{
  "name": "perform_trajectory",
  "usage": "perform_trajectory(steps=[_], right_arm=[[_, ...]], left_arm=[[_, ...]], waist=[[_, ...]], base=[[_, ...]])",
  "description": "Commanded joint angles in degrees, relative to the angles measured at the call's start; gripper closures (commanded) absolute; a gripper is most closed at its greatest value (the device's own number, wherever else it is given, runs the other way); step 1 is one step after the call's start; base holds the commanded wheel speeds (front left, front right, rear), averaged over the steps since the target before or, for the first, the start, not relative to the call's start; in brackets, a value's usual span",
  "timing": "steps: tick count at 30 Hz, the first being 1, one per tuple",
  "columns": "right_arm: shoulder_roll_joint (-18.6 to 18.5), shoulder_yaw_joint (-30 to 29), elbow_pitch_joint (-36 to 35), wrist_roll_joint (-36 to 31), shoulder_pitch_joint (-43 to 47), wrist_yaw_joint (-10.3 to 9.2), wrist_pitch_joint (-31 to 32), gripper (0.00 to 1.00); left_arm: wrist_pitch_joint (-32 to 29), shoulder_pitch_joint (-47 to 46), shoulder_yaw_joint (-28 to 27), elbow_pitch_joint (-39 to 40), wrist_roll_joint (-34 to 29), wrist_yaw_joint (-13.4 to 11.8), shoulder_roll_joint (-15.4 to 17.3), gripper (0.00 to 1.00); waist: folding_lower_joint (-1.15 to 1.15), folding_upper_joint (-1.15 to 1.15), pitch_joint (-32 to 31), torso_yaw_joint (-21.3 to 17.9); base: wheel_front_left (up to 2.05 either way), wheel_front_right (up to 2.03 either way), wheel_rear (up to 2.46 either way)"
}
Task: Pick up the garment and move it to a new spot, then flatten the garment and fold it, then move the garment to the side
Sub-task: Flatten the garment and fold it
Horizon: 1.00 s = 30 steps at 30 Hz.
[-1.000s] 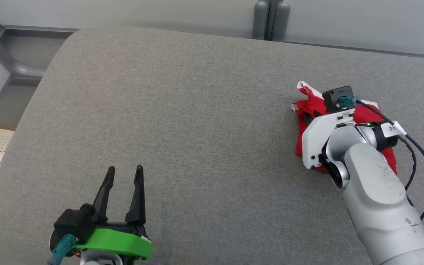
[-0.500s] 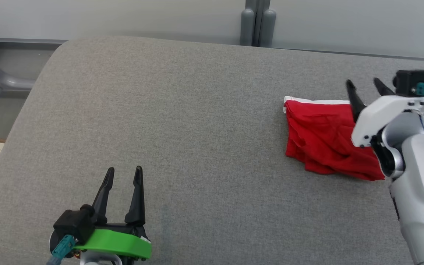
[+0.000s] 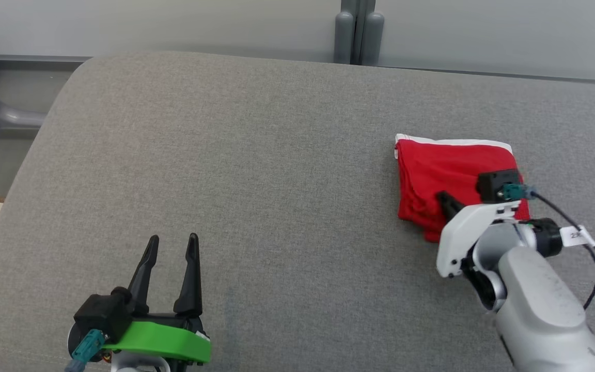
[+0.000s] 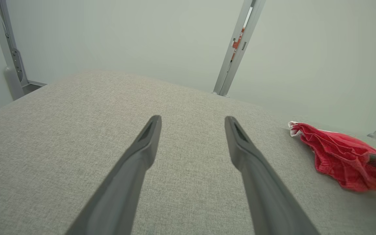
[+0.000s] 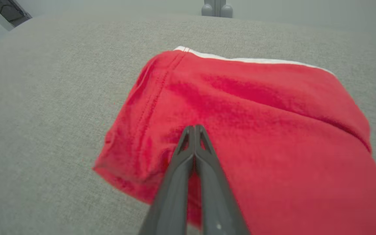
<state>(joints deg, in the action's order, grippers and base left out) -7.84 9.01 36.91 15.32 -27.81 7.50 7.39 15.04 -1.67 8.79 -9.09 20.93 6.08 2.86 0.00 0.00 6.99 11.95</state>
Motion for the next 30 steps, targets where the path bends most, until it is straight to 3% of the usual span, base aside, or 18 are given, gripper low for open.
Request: perform_trajectory(steps=[1, 6, 11, 13, 21, 30], right_arm=[[0.42, 2.21, -0.91, 1.52, 1.51, -0.04, -0.71, 1.0], [1.63, 11.21, -6.7, 6.66, 5.62, -0.04, -1.82, 1.0], [1.1, 15.25, -14.52, 10.56, 10.26, -0.05, -3.52, 1.0], [0.85, 14.58, -17.51, 11.11, 12.47, -0.05, -5.04, 0.0], [1.52, 5.19, -26.97, 5.68, 20.45, -0.05, -14.92, 0.0], [3.36, -7.4, -28.32, -2.65, 26.0, -0.04, -20.08, 0.0]], left_arm=[[0.15, -0.02, -0.33, -0.02, -0.49, 0.27, 0.1, 0.0], [0.15, 1.14, -0.84, -0.15, -0.88, 0.31, 0.09, 0.0], [0.15, 1.72, -1.64, -0.04, -1.29, 0.21, 0.1, 0.0], [0.15, 2.09, -2.06, 0.02, -1.52, 0.0, 0.1, 0.0], [0.15, 2.0, -3.81, 0.32, -2.07, -0.77, 0.1, 0.0], [0.15, 2.4, -6.43, -0.46, -3.95, -0.67, 0.11, 0.0]], waist=[[0.0, 0.0, -0.33, -0.11], [0.0, 0.0, -1.7, -0.83], [0.0, 0.0, -3.16, -2.39], [0.0, 0.0, -3.76, -3.16], [0.0, 0.0, -5.83, -6.75], [0.0, 0.0, -7.71, -9.58]], base=[[0.0, 0.0, 0.0], [0.0, 0.0, 0.0], [0.0, 0.0, 0.0], [0.0, 0.0, 0.0], [0.0, 0.0, 0.0], [0.0, 0.0, 0.0]])
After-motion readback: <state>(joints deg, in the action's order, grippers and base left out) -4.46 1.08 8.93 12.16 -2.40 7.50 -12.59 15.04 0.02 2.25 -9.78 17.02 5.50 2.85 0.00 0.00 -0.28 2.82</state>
